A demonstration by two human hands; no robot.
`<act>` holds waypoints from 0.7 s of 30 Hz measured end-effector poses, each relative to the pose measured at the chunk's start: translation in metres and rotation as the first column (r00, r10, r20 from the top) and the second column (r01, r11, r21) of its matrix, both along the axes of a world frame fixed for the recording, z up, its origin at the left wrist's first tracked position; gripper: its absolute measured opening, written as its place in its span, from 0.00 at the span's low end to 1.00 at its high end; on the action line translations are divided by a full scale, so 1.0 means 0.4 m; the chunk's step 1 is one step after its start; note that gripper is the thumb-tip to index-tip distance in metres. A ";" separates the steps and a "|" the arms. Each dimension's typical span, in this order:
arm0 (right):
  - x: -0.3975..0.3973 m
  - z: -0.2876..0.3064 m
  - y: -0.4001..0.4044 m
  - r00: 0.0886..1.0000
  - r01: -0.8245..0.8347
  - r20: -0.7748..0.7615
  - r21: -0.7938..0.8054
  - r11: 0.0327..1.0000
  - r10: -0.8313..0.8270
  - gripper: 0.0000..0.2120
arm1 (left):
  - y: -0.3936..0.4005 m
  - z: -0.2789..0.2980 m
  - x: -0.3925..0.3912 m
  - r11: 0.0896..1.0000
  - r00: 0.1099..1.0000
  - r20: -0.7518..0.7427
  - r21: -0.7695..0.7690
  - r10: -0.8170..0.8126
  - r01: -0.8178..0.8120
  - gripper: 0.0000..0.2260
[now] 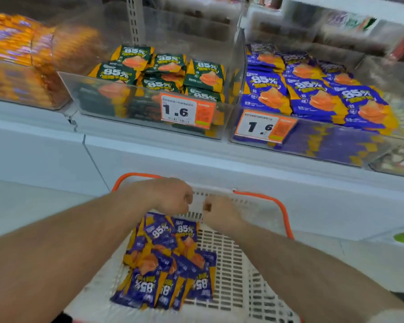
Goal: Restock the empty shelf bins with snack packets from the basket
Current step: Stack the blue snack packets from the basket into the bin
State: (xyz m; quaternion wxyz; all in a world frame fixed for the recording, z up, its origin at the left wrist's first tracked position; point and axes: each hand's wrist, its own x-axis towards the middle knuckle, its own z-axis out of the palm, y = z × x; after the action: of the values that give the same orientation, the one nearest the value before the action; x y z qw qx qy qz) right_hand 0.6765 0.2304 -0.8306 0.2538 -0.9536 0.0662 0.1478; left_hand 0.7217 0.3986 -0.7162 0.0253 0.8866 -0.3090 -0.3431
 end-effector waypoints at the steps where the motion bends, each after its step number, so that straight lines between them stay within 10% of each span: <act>1: -0.014 -0.053 0.002 0.992 0.047 -0.115 0.039 0.998 -0.042 0.05 | 0.005 -0.005 0.002 1.000 1.000 -0.005 -0.006 0.009 -0.009 0.16; 7: -0.104 -0.257 0.043 0.847 0.144 -0.526 0.078 0.986 -0.082 0.14 | 0.005 -0.043 0.008 0.998 0.999 -0.004 0.044 0.036 -0.035 0.15; 21: -0.123 -0.262 0.044 0.811 -0.114 -0.580 -0.022 0.993 0.080 0.11 | -0.022 -0.026 0.007 0.999 0.999 -0.041 0.038 0.029 -0.028 0.16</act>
State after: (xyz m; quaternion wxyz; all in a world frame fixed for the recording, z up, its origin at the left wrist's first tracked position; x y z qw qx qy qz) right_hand 0.6274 0.2480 -0.9355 0.1871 -0.8726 0.0954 0.4410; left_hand 0.7246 0.3898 -0.7266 0.0201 0.8840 -0.2894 -0.3666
